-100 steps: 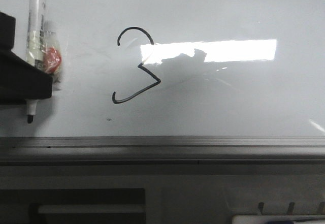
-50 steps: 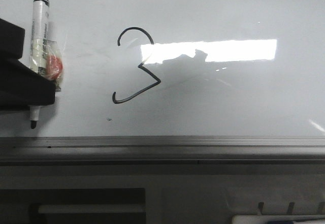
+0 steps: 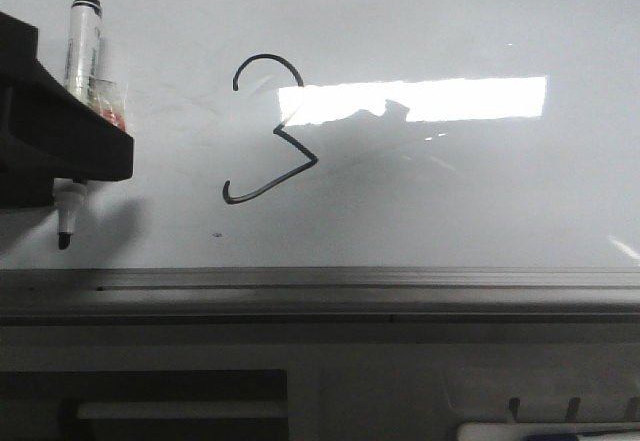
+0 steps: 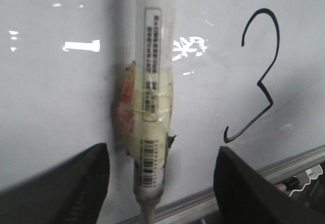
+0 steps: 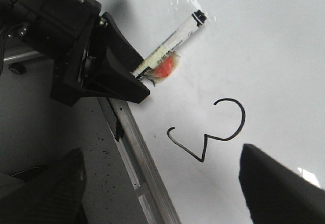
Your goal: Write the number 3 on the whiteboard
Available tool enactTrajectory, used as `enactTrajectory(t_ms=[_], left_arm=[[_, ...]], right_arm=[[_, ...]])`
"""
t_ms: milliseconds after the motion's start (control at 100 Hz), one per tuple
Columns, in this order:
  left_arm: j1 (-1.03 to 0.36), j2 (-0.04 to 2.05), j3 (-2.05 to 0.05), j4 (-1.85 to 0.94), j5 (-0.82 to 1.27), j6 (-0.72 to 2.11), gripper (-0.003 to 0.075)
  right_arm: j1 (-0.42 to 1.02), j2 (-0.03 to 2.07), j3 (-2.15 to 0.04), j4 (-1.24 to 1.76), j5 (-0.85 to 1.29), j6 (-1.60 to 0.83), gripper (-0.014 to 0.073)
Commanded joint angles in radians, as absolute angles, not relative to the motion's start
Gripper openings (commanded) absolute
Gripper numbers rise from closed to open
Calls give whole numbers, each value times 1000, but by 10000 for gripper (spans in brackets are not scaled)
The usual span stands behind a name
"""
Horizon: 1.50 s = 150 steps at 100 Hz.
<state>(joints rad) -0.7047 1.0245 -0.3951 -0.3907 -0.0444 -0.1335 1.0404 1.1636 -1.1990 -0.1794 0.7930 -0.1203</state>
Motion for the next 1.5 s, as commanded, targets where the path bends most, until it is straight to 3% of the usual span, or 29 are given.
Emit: enactTrajectory(t_ms=[0,60,110,190,280,460,890,1240,1490], left_arm=[[-692,994,-418,-392,-90,-133,447],[-692,960,-418,-364,-80,-133,443],[-692,925,-418,-342,-77,-133,430],[-692,868,-418,-298,-83,-130,379],[-692,805,-418,-230,-83,-130,267],[-692,689,-414,-116,-75,-130,-20],[-692,465,-339,12,-19,-130,-21],[-692,321,-251,32,-20,-130,-21],[-692,321,-251,67,0,-130,-21]], right_arm=[[1035,1136,-1232,-193,751,-111,544],[1035,1129,-1232,-197,758,-89,510],[1033,1120,-1230,-202,758,-67,421],[1033,1101,-1230,-203,755,-67,187],[1033,1074,-1212,-206,720,-67,-73],[1033,990,-1117,-206,597,-65,-60],[1033,645,-648,-210,229,-28,-59],[963,364,-370,-210,216,-28,-60],[939,251,-326,-200,299,-28,-61]])
